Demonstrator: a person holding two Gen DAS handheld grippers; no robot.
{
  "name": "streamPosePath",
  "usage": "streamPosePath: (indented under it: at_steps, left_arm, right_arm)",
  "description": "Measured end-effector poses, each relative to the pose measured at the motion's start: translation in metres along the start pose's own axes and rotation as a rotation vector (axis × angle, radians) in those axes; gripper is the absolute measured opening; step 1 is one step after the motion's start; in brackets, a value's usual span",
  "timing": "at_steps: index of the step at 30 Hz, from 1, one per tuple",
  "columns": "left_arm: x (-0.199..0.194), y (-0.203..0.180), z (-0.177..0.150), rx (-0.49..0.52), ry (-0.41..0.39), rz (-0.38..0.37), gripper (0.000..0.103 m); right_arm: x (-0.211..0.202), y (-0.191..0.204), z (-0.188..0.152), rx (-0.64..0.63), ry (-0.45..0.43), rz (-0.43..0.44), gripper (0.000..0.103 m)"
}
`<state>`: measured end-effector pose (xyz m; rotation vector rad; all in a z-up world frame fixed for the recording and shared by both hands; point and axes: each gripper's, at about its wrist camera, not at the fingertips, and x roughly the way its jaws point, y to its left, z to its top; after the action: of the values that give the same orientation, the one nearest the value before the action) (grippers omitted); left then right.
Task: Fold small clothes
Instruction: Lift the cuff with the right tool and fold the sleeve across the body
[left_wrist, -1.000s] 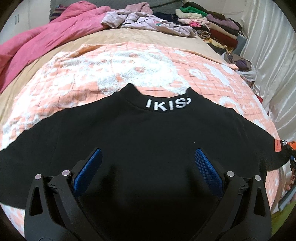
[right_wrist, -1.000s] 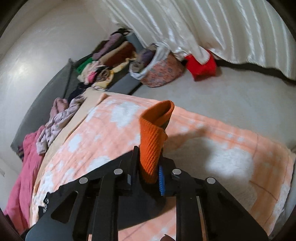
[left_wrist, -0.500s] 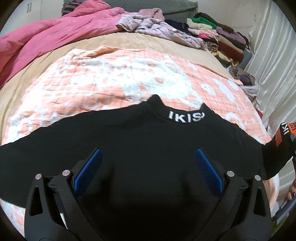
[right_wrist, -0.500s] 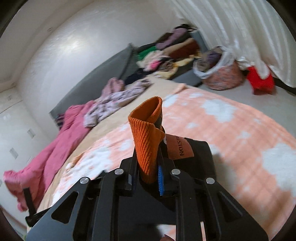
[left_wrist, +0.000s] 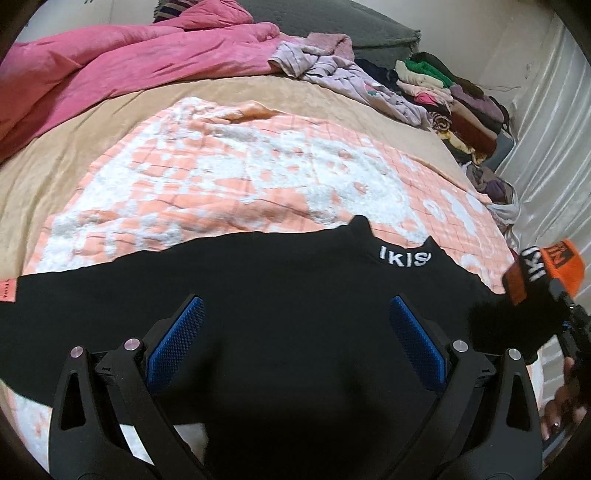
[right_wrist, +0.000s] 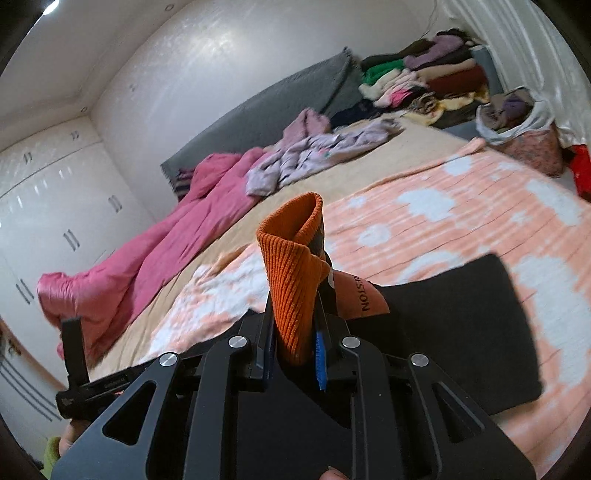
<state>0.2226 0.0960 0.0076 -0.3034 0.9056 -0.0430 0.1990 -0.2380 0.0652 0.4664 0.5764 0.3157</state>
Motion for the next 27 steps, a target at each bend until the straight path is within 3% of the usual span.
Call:
streamPosePath:
  at_steps: [13, 16, 20, 22, 25, 27]
  left_arm:
    - [-0.018, 0.047, -0.004, -0.049, 0.012, -0.033, 0.094]
    - [-0.02, 0.057, -0.003, -0.071, 0.01, -0.047, 0.094]
    - [-0.017, 0.063, -0.004, -0.085, 0.017, -0.078, 0.094]
    - [-0.014, 0.064, -0.005, -0.093, 0.03, -0.099, 0.093]
    - [-0.004, 0.058, -0.008, -0.096, 0.061, -0.151, 0.087]
    - [0.004, 0.052, -0.01, -0.091, 0.091, -0.177, 0.072]
  right_arm:
    - [0.073, 0.075, -0.053, -0.075, 0.146, 0.059, 0.017]
    - [0.085, 0.084, -0.06, -0.074, 0.182, 0.076, 0.022]
    - [0.085, 0.088, -0.063, -0.059, 0.195, 0.113, 0.043]
    - [0.078, 0.087, -0.061, -0.065, 0.184, 0.108, 0.043]
    - [0.065, 0.078, -0.057, -0.074, 0.166, 0.094, 0.046]
    - [0.057, 0.068, -0.053, -0.084, 0.154, 0.046, 0.051]
